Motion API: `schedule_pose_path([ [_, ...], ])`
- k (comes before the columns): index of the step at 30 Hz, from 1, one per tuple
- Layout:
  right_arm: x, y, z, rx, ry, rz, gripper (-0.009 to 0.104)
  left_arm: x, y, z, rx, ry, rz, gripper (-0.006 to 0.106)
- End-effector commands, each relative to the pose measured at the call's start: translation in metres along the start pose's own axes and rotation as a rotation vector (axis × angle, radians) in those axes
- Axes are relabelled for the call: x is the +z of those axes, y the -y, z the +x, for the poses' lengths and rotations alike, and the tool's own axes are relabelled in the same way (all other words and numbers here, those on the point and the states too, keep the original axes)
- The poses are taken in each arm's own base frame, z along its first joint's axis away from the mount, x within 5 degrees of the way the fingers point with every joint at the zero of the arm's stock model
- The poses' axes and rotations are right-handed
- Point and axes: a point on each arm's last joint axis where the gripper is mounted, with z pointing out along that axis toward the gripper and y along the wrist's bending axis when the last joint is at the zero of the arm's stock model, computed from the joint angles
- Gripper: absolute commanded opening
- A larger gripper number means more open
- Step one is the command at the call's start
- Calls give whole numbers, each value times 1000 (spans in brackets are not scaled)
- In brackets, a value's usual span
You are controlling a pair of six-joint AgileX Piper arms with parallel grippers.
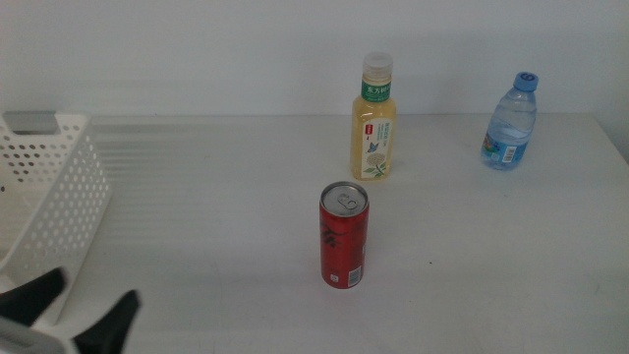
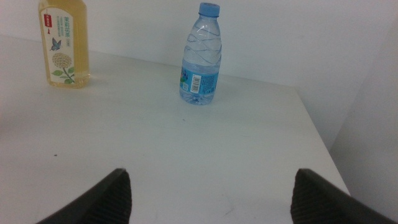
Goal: Use arms to grab the bottles and put them into the dustbin to the left of the table.
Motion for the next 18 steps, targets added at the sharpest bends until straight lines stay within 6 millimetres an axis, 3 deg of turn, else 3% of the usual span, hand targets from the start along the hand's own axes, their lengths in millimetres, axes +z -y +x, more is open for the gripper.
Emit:
schedule_pose_path([
  [1, -3, 2, -11, -18, 112, 26, 67, 10, 8, -11, -25, 127, 76, 85],
  [6, -3, 2, -11, -18, 112, 26, 67, 30, 31, -6, -60, 131, 221, 85],
  [13, -3, 2, -11, -18, 112, 26, 67, 48, 53, 6, -62, 173, 283, 85],
  [18, -3, 2, -11, -18, 112, 26, 67, 55, 58, 24, -124, 53, 296, 85],
])
